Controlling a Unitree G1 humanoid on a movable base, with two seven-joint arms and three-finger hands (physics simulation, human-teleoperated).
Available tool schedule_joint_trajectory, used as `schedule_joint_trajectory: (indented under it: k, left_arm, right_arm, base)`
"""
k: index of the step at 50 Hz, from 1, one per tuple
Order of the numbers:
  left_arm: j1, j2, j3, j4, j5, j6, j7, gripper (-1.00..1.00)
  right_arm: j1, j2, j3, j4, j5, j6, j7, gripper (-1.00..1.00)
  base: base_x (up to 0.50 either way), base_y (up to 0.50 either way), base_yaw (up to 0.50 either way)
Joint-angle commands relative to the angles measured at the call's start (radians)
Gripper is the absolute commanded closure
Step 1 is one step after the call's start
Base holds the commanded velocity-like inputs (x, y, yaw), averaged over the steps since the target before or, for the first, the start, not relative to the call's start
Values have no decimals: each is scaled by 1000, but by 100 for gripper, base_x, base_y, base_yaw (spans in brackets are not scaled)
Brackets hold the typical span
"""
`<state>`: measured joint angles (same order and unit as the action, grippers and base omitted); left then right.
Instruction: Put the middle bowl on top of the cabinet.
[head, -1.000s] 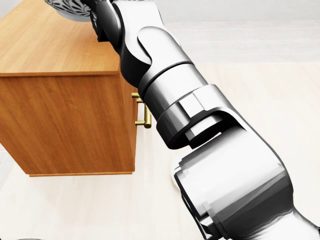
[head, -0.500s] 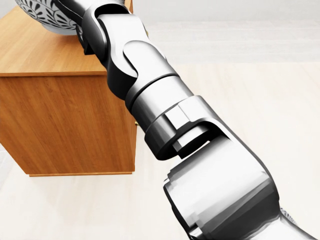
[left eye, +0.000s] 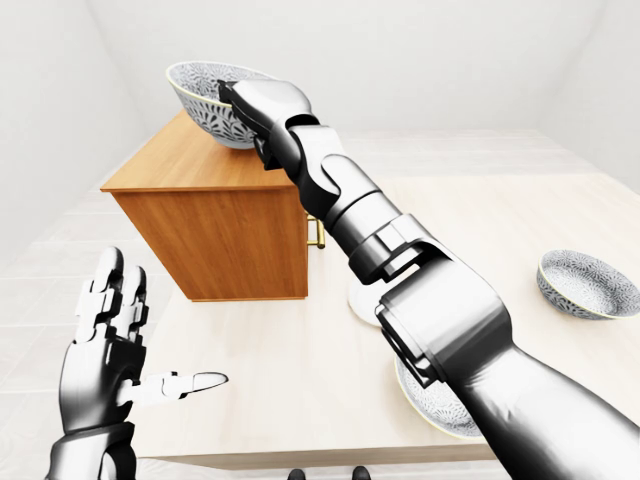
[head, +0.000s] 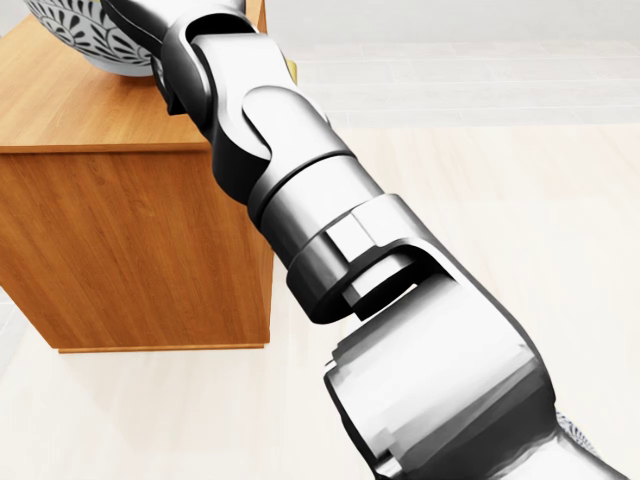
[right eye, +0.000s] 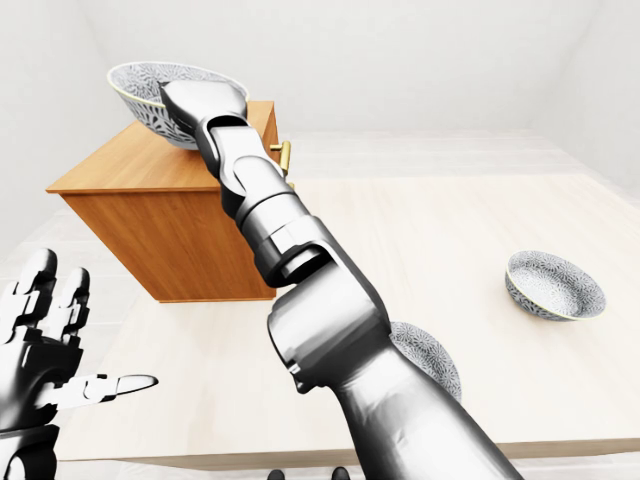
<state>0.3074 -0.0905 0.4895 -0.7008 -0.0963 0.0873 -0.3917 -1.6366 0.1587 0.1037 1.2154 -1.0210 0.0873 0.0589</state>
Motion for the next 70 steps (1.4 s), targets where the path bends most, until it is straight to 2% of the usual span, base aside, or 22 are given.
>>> schedule_joint_trajectory:
  k: [1, 8, 23, 30, 70]
  left_arm:
    - [4, -3, 0, -13, 0, 0, -2, -100]
    - [7, -8, -3, -13, 3, 0, -3, -100]
    - [1, -8, -7, -6, 9, 0, 1, -100]
    - [0, -8, -18, 6, 20, 0, 5, -100]
    - [3, -1, -17, 12, 15, 0, 8, -100]
  right_arm:
    - [-4, -4, -13, -21, 82, 0, -25, 100]
    - [3, 1, -15, -22, 88, 0, -31, 98]
    - [11, -6, -16, -6, 90, 0, -36, 47]
    - [22, -6, -13, -3, 89, 0, -44, 37]
    - [13, -9, -14, -9, 82, 0, -35, 22]
  base:
    - [0, 0, 0]
    - [0, 0, 0]
    - [0, 0, 0]
    - [0, 0, 0]
    - [0, 0, 0]
